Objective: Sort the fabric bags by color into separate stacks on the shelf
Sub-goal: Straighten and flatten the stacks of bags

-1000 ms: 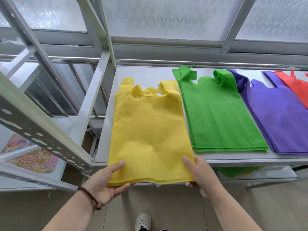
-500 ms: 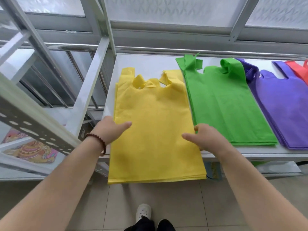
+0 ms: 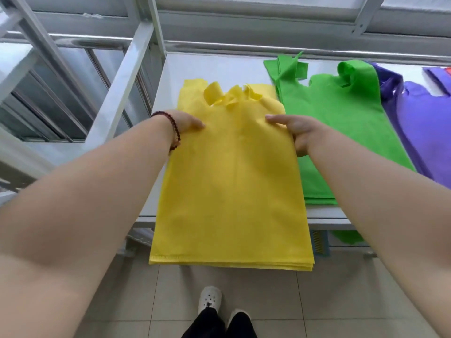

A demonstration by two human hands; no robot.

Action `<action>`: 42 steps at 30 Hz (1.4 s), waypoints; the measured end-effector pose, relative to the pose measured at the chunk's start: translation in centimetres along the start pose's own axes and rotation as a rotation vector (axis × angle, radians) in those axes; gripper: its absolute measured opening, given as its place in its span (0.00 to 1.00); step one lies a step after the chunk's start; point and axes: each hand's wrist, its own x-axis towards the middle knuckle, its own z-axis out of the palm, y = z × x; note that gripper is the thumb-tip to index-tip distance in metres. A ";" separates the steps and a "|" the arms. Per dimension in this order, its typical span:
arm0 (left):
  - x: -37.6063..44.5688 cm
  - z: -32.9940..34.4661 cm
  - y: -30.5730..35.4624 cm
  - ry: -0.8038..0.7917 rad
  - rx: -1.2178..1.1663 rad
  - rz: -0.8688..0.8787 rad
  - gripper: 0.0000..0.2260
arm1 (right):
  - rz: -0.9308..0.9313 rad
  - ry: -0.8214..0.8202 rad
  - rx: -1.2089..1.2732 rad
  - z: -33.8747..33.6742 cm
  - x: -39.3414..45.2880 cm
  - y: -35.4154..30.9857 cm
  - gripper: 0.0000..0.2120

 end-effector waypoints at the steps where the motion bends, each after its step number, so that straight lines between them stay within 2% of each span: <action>1: -0.1 -0.3 -0.5 -0.054 -0.082 -0.014 0.25 | 0.008 -0.019 0.018 -0.2 -0.2 0.3 0.11; 3: -0.5 -0.5 -1.7 -0.154 -0.188 -0.052 0.20 | 0.040 -0.051 0.017 -0.5 -0.6 1.1 0.11; 6: -1.9 -0.2 -3.0 -0.249 -0.270 -0.075 0.18 | 0.056 -0.138 -0.047 -0.9 -1.6 2.0 0.13; 8: -2.4 -0.5 -3.2 -0.276 -0.407 0.078 0.21 | -0.124 -0.273 -0.012 -1.5 -2.2 1.8 0.17; 10: -2.9 -1.1 -3.5 -0.247 -0.552 0.207 0.25 | -0.272 -0.321 0.093 -1.9 -2.7 1.5 0.16; 11: -2.9 -1.2 -3.7 -0.210 -0.546 0.189 0.25 | -0.244 -0.287 0.079 -1.8 -2.5 1.5 0.14; 14: -3.0 -0.7 -4.7 -0.086 -0.319 0.051 0.21 | -0.049 -0.079 -0.230 -0.8 -2.4 2.2 0.13; 16: -3.0 -0.7 -4.6 -0.066 -0.357 0.094 0.23 | -0.142 -0.060 -0.206 -0.4 -2.6 2.1 0.12; 18: -2.8 -0.9 -4.8 -0.044 -0.444 0.120 0.25 | -0.264 -0.104 -0.017 -0.5 -2.8 2.2 0.09; 19: -2.7 -1.1 -5.1 -0.018 -0.405 0.093 0.27 | -0.288 -0.082 0.003 -0.6 -2.8 2.5 0.11; 21: -2.3 -1.0 -6.2 0.027 -0.230 0.048 0.30 | -0.276 0.046 -0.141 -0.1 -2.8 3.4 0.19; 24: -2.1 -0.6 -6.6 0.065 -0.160 0.118 0.34 | -0.328 0.157 -0.248 0.5 -3.0 4.5 0.25; 27: -2.7 -0.2 -6.5 0.086 -0.176 0.175 0.31 | -0.406 0.201 -0.209 0.5 -3.4 4.7 0.20; 29: -2.7 0.1 -6.8 0.103 -0.152 0.197 0.32 | -0.434 0.235 -0.148 0.5 -3.4 4.9 0.17; 32: -2.6 0.2 -7.0 0.115 -0.125 0.239 0.33 | -0.484 0.300 -0.183 0.4 -3.1 5.3 0.16; 36: -2.4 0.3 -7.3 0.114 -0.109 0.261 0.33 | -0.409 0.258 -0.222 0.1 -2.7 5.5 0.17; 40: -2.5 0.3 -7.3 0.116 -0.090 0.258 0.34 | -0.317 0.174 -0.042 0.1 -2.7 5.5 0.28; 42: -2.3 0.2 -7.4 0.114 -0.088 0.257 0.34 | -0.353 0.193 -0.035 -0.1 -2.6 5.5 0.25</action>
